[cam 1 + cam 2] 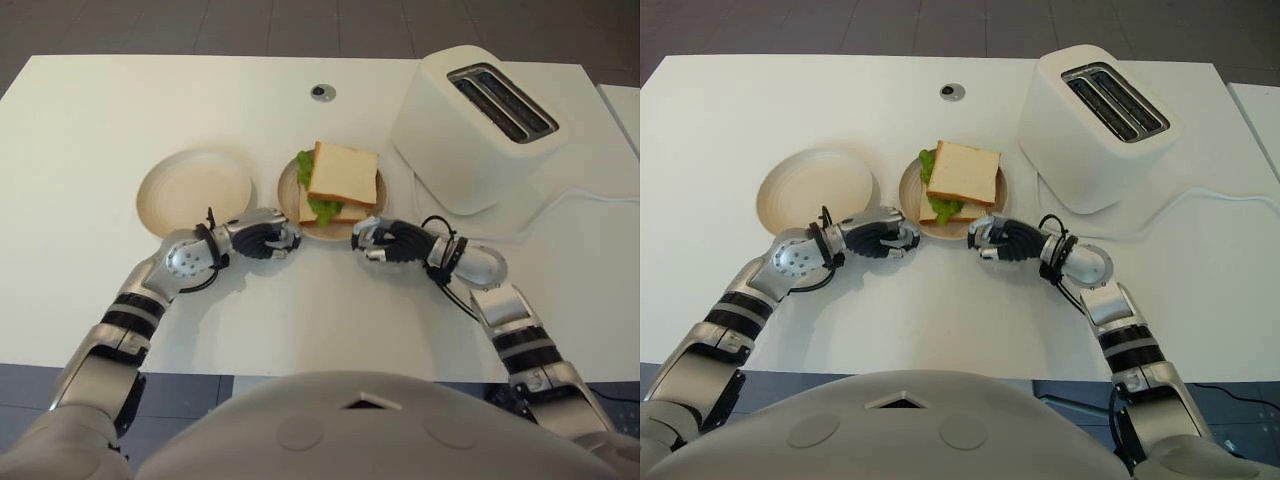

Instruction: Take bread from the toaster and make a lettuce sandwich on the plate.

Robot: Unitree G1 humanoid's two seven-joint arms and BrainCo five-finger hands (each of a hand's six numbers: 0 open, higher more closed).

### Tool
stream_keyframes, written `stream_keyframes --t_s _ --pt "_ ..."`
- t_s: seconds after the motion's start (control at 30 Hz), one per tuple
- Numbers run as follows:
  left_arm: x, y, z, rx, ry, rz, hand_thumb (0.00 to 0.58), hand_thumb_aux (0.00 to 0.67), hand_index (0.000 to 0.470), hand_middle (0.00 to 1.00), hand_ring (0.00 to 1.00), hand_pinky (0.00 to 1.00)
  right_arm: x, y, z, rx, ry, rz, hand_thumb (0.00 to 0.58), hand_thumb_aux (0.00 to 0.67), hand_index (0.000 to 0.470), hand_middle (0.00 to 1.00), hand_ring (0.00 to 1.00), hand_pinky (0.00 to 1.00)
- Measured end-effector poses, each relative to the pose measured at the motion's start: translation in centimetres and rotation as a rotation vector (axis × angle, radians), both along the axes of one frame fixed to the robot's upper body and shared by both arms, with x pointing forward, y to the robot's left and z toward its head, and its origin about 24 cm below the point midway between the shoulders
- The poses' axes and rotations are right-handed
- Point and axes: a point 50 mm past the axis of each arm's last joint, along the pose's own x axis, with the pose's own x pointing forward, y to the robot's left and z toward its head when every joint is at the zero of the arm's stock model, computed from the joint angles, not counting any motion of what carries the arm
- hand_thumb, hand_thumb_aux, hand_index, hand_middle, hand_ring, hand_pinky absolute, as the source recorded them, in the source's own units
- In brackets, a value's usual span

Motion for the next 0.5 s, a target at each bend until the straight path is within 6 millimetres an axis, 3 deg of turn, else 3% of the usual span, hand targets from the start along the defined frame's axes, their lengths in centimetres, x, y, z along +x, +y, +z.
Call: stream_keyframes --t_s 0.03,0.07,0.13,0.17,0.2,0.23,0.27,0.3,0.4,0.5 --pt "0.6 0.1 0.0 -0.017 -0.047 0.052 0.511 0.439 0.308 0.93 0.93 0.93 0.8 -0.4 0.3 -0.003 -0.035 -0.055 0.580 0.670 0.470 1.00 1.00 1.00" --pt "1.2 0.2 0.4 -0.069 -0.097 0.101 0.478 0.389 0.273 0.89 0.89 0.89 1.4 -0.7 0.4 -0.007 -0.062 -0.097 0.580 0.670 0.470 1.00 1.00 1.00" --pt "2.1 -0.3 2.0 -0.215 -0.213 0.146 0.136 0.084 0.059 0.54 0.54 0.54 2.0 -0.9 0.8 0.027 -0.119 -0.159 0.580 0.670 0.470 1.00 1.00 1.00" --pt "2.5 -0.6 3.2 -0.299 -0.270 0.149 0.075 0.045 0.031 0.50 0.50 0.50 2.1 -0.8 1.2 0.049 -0.154 -0.166 0.580 0.670 0.470 1.00 1.00 1.00" --pt "2.6 -0.7 3.9 -0.361 -0.297 0.155 0.000 0.000 0.000 0.25 0.25 0.25 2.1 -0.6 1.4 0.066 -0.174 -0.169 0.580 0.670 0.470 1.00 1.00 1.00" --pt "2.6 -0.6 4.7 -0.452 -0.328 0.165 0.000 0.000 0.000 0.00 0.00 0.00 2.2 -0.7 1.8 0.097 -0.204 -0.184 0.580 0.670 0.470 1.00 1.00 1.00" --pt "2.5 -0.5 5.6 -0.541 -0.353 0.170 0.000 0.000 0.000 0.00 0.00 0.00 2.4 -0.8 2.3 0.135 -0.232 -0.206 0.468 0.376 0.264 0.95 0.95 0.95" --pt "2.3 -0.4 6.8 -0.647 -0.375 0.172 0.000 0.000 0.000 0.00 0.00 0.00 2.5 -0.9 3.1 0.192 -0.260 -0.229 0.000 0.000 0.000 0.00 0.00 0.00" --pt "1.5 0.4 10.4 -0.943 -0.443 0.163 0.000 0.000 0.000 0.00 0.00 0.00 2.6 -1.9 6.6 0.431 -0.362 -0.288 0.000 0.000 0.000 0.00 0.00 0.00" --pt "1.1 0.5 11.4 -1.057 -0.413 0.154 0.000 0.000 0.000 0.00 0.00 0.00 2.3 -2.0 8.0 0.579 -0.377 -0.285 0.000 0.000 0.000 0.00 0.00 0.00"
